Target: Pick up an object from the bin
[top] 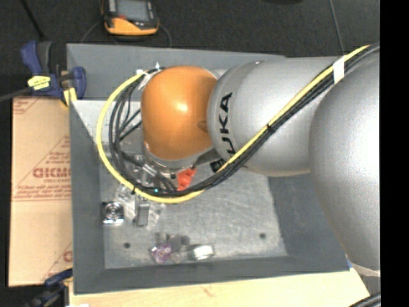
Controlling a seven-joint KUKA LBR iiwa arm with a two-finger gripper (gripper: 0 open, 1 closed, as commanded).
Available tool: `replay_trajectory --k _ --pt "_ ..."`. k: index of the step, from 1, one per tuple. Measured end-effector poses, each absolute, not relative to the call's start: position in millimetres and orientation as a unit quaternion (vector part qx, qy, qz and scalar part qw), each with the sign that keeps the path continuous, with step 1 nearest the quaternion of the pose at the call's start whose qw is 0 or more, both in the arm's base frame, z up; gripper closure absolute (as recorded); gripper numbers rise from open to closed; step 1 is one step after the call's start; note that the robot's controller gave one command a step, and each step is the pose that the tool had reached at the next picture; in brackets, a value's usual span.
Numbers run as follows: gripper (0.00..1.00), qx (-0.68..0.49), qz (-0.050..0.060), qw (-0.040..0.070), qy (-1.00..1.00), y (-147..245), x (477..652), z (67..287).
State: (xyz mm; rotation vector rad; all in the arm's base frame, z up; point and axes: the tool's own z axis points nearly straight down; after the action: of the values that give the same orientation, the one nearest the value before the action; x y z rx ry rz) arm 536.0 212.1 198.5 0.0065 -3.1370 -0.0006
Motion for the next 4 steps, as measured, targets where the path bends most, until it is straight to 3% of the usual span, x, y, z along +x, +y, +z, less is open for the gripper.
replay_trajectory --k 1,2,3,4 --pt "0.00 0.157 -0.003 -0.010 -0.987 208.9 588.2 75.9" --pt "0.00 0.199 -0.001 -0.005 -0.980 213.1 604.9 75.5" --pt "0.00 0.312 -0.001 -0.013 -0.950 220.6 573.1 78.0" --pt "1.00 0.310 -0.004 -0.014 -0.950 224.8 572.6 79.5"
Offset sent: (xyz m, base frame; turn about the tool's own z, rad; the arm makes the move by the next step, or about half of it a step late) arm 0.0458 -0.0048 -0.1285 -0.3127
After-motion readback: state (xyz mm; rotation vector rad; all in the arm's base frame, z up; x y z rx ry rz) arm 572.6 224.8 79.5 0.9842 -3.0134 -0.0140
